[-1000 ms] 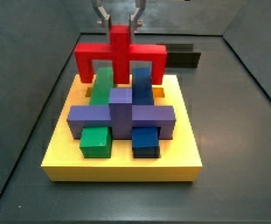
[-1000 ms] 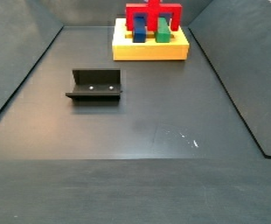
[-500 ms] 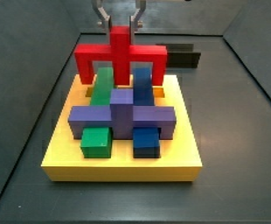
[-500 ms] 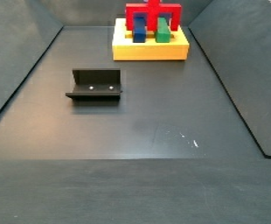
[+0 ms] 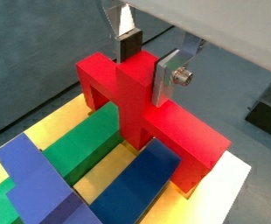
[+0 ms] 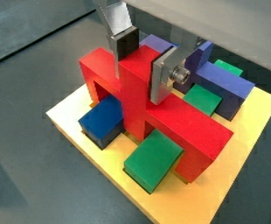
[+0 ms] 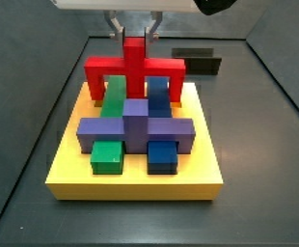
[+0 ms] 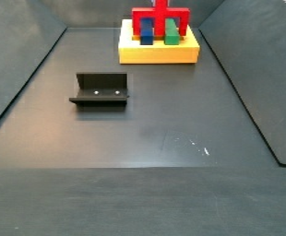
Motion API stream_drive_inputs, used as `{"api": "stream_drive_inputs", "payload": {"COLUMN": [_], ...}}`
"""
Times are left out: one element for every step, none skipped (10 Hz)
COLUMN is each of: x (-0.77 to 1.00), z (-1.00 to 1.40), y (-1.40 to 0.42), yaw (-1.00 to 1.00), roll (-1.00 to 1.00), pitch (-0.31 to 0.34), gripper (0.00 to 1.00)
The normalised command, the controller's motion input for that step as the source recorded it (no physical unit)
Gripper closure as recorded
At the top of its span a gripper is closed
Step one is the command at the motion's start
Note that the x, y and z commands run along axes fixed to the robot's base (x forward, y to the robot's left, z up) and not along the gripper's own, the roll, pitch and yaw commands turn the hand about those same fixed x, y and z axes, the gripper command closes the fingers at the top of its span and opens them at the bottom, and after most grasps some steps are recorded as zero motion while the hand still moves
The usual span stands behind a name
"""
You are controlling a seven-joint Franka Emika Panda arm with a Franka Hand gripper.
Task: Pick up the red object. Move up. Move to above the board. Insert the red object.
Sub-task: Insert the red object.
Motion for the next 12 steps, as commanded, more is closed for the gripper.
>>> {"api": "stream_drive_inputs", "payload": {"x": [0.06, 0.10, 0.13, 0.15, 0.19, 0.17, 0.03, 0.00, -0.03, -0.18, -0.40, -0.31], "z": [-0.12, -0.14, -0.16, -0.16, -0.12, -0.10, -0.08, -0.06, -0.11, -0.17, -0.11, -0.07], "y": [-0.04, -0.02, -0.03, -0.02, -0.04, -0.05, -0.08, -0.04, 0.00, 0.01, 0.08, 0.04], "yaw": [0.00, 0.02, 0.05, 0.09, 0.13, 0.11, 0.00, 0.00, 0.00, 0.00, -0.04, 0.00], "roll": [0.22, 0.24, 0.22, 0.23, 0.17, 0.14, 0.09, 0.06, 0.04, 0.05, 0.02, 0.00], "pitch": [0.010, 0.026, 0.023, 0.027, 0.019, 0.010, 0.000, 0.000, 0.000, 0.000, 0.000, -0.036], "gripper": [1.00, 1.00, 1.00, 1.00, 1.00, 1.00, 1.00, 1.00, 1.00, 1.00, 1.00, 1.00]}}
